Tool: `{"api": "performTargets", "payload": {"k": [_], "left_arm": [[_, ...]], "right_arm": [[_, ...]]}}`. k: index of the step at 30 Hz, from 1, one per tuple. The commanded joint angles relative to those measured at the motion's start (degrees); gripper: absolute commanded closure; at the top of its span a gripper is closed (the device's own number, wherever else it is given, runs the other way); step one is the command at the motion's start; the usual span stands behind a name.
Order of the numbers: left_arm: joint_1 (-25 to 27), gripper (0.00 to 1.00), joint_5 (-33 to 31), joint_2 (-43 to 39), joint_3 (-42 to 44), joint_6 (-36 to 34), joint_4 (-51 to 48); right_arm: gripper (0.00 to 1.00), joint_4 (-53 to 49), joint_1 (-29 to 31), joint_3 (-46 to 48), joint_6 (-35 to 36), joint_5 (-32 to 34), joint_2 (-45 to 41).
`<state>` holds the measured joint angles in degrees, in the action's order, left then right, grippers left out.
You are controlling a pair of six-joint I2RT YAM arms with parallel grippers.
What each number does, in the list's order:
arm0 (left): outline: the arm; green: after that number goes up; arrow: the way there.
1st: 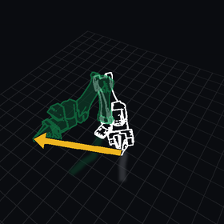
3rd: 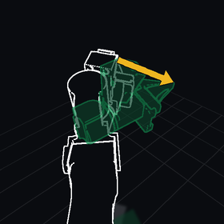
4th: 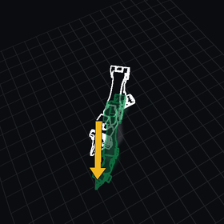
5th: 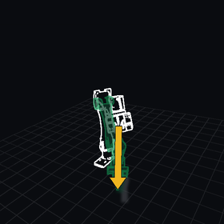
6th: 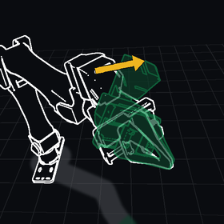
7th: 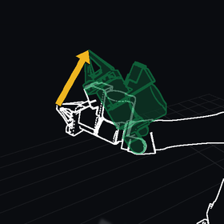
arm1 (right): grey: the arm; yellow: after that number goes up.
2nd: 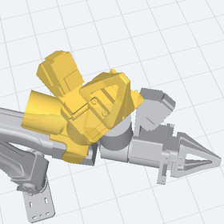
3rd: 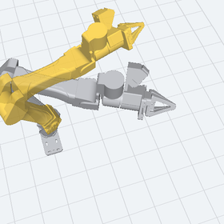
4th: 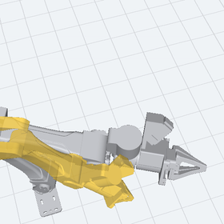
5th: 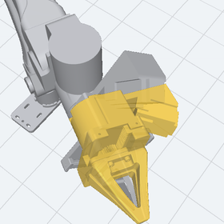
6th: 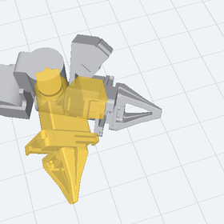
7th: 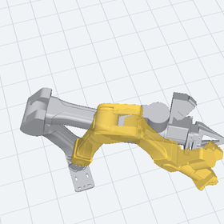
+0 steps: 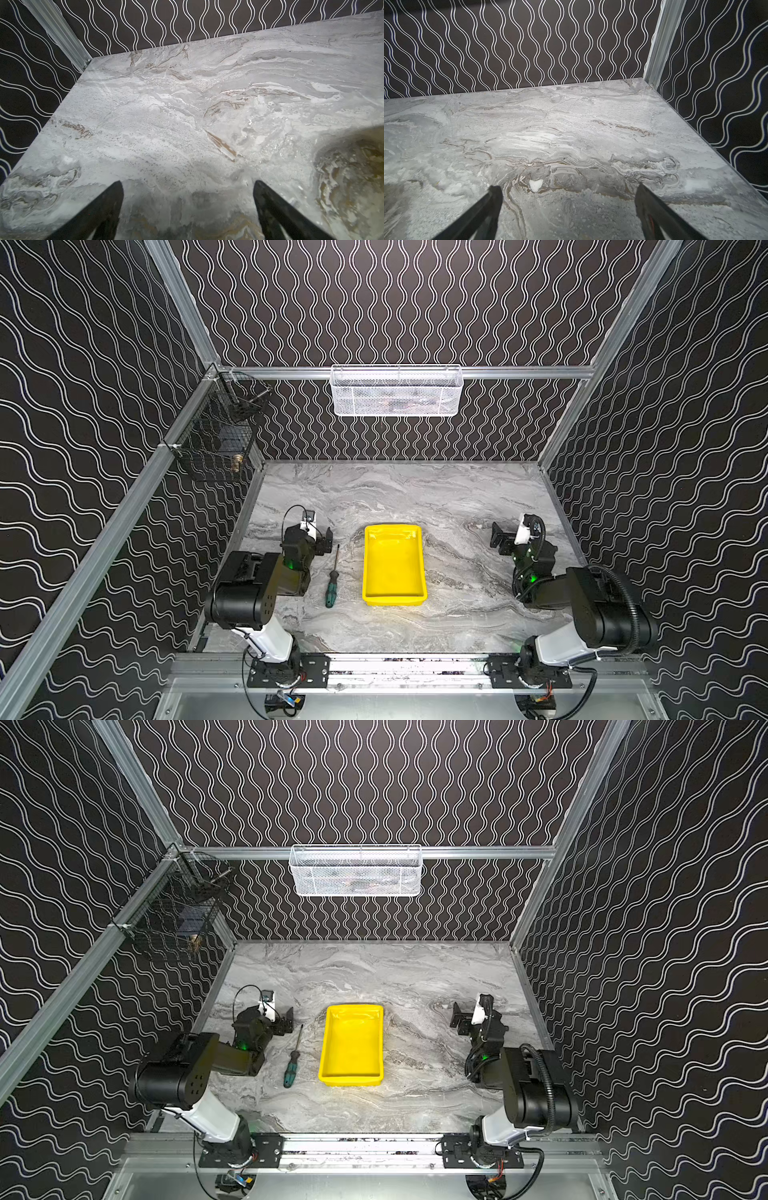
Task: Put the screwdriver in the bin
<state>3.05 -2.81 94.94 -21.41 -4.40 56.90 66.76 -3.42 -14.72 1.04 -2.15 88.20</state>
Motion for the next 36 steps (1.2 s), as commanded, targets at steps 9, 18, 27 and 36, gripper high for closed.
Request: {"api": "performTargets", "payload": {"k": [9,18,27,36], "left_arm": [[-0.1,0.01,-0.2,0.0,0.0,0.5,1.2],[0.0,0.01,-0.2,0.2,-0.4,0.5,0.7],[-0.1,0.01,-0.2,0.3,-0.8,0.5,0.1],[-0.1,0.01,-0.1,-0.2,0.0,0.5,1.1]], "right_arm": [[0.01,1.3,0.1,-0.1,0.2,0.6,0.0],[0.01,1.4,0.1,-0.1,0.2,0.6,0.0],[0.01,1.3,0.1,-0.1,0.1,0.5,0.0],[0.01,1.3,0.1,-0.1,-0.2,0.5,0.0]]}}
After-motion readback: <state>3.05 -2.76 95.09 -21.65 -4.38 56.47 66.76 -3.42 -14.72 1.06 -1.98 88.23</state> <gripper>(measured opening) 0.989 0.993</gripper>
